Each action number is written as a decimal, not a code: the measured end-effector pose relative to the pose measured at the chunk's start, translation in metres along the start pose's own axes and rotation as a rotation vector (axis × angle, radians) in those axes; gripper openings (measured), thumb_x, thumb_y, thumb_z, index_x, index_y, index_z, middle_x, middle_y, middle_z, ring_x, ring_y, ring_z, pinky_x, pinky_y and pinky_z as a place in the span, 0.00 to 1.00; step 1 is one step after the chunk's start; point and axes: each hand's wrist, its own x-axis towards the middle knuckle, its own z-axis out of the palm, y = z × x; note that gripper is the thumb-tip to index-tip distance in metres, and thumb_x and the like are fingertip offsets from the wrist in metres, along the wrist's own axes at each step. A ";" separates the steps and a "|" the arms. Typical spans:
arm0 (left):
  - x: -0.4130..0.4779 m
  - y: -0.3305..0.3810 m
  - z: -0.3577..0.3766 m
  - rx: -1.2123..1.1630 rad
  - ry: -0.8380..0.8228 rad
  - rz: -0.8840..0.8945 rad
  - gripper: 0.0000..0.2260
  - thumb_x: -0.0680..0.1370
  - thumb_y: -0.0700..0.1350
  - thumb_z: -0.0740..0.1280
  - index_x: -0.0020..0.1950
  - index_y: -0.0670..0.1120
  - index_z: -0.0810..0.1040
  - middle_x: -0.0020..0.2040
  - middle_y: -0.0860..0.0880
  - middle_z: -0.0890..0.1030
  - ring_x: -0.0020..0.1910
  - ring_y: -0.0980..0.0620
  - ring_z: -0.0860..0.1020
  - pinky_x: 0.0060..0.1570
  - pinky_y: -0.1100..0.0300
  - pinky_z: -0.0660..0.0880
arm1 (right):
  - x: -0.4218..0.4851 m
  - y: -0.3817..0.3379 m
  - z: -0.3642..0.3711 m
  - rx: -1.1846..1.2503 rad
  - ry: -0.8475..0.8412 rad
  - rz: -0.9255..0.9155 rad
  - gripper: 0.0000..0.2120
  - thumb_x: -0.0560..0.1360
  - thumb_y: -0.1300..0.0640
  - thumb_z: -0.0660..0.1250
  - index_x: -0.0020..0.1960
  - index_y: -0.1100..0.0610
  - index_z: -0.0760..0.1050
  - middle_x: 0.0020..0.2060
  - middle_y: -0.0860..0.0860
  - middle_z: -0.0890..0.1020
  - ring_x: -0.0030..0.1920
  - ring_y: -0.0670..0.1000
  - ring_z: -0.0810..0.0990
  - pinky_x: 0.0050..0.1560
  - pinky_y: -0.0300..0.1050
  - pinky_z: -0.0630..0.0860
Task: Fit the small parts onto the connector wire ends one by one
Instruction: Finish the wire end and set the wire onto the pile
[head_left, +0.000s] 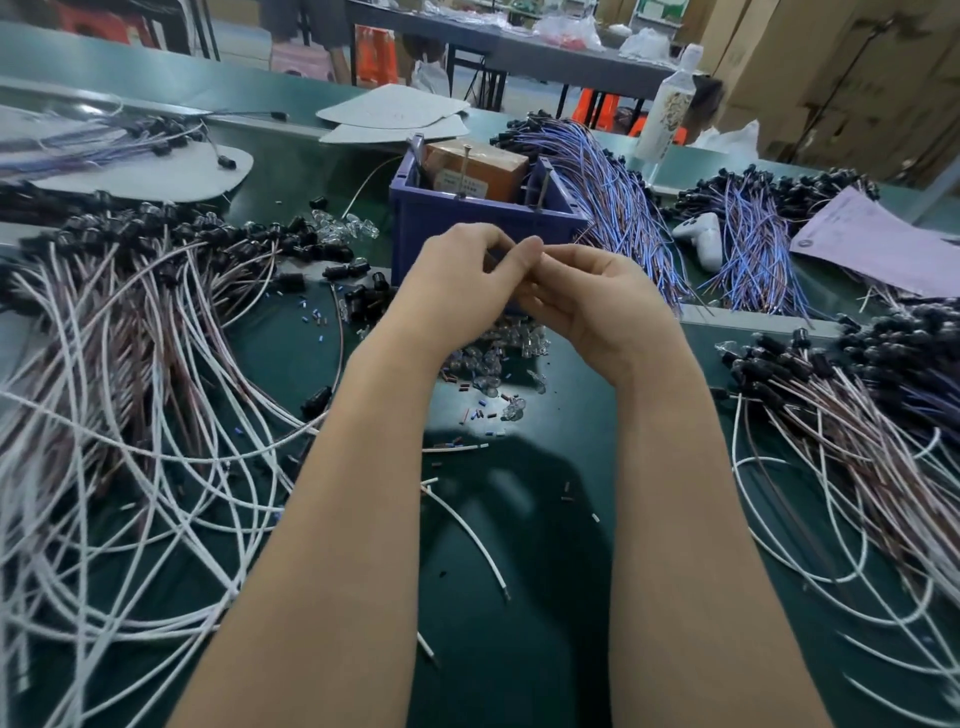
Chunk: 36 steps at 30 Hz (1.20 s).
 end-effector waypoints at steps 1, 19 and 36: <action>0.001 -0.002 -0.002 -0.028 -0.012 -0.001 0.13 0.80 0.54 0.62 0.51 0.47 0.81 0.40 0.51 0.83 0.38 0.58 0.79 0.42 0.63 0.73 | 0.001 0.002 -0.003 -0.016 0.011 0.008 0.05 0.76 0.64 0.65 0.42 0.60 0.77 0.29 0.50 0.82 0.31 0.45 0.79 0.36 0.34 0.77; 0.004 -0.017 0.001 -0.305 -0.047 -0.169 0.09 0.79 0.47 0.65 0.40 0.48 0.77 0.32 0.51 0.79 0.32 0.54 0.75 0.36 0.60 0.71 | 0.010 0.020 0.005 0.034 0.073 -0.040 0.07 0.77 0.65 0.65 0.40 0.60 0.78 0.30 0.52 0.80 0.30 0.46 0.75 0.33 0.33 0.74; 0.004 -0.011 -0.007 -0.047 -0.162 -0.235 0.16 0.80 0.51 0.64 0.34 0.47 0.77 0.32 0.51 0.78 0.31 0.55 0.73 0.34 0.61 0.68 | 0.010 0.032 0.004 0.276 0.037 0.135 0.09 0.78 0.65 0.63 0.39 0.62 0.76 0.26 0.50 0.79 0.25 0.42 0.74 0.29 0.29 0.72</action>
